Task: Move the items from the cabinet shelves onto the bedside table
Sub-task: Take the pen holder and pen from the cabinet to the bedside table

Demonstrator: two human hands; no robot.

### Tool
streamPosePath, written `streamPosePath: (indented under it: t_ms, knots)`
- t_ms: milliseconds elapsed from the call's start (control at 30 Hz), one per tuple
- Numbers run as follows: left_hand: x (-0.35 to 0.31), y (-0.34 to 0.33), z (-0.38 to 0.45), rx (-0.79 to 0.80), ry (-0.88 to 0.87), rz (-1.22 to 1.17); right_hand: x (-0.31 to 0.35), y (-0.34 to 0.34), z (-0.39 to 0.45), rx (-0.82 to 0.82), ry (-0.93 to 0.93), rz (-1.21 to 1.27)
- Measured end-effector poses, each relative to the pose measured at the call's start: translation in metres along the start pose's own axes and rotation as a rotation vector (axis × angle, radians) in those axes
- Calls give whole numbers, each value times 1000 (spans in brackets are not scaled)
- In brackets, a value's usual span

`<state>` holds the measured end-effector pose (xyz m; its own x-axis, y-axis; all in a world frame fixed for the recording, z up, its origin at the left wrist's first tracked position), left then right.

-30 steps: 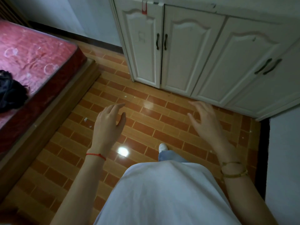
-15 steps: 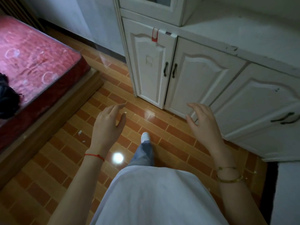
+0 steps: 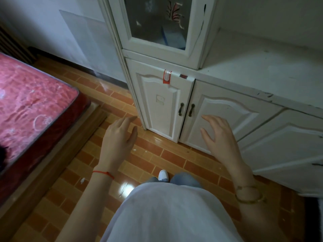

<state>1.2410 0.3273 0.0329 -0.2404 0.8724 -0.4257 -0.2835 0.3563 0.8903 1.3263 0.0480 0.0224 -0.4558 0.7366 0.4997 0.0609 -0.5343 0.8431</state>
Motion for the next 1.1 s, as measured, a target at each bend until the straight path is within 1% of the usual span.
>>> streamPosePath:
  t_ms: [133, 333, 467, 567, 700, 800, 1000, 1100]
  knots:
    - [0, -4, 32, 23, -34, -15, -2, -1, 24, -8, -22, 3]
    - [-14, -2, 71, -7, -52, -74, -9, 15, 56, -31, -15, -14]
    - [-38, 11, 109, -49, -84, -129, -9, 45, 88, -106, 12, -52]
    - [-65, 28, 146, -105, -130, -170, -3, 79, 118, -206, 68, -83]
    - [-109, 67, 198, -256, -228, -185, 16, 132, 155, -353, 158, -89]
    - [-146, 107, 230, -379, -336, -224, 37, 176, 182, -465, 253, -108]
    - [-214, 193, 280, -644, -485, -258, 81, 258, 223, -676, 395, -188]
    - [-247, 236, 295, -759, -561, -296, 94, 289, 240, -748, 428, -195]
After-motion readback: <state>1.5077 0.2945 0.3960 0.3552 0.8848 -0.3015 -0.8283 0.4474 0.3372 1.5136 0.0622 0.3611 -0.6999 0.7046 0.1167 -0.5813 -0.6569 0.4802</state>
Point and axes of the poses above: each hand's wrist, its own z-axis towards the middle knuckle, its own y-axis out of the back of the hand, x = y × z, the point moved 6 cm from there along z, towards the middle knuckle, and after that the axes turned 8 degrees about y, right-handed, at the moved point
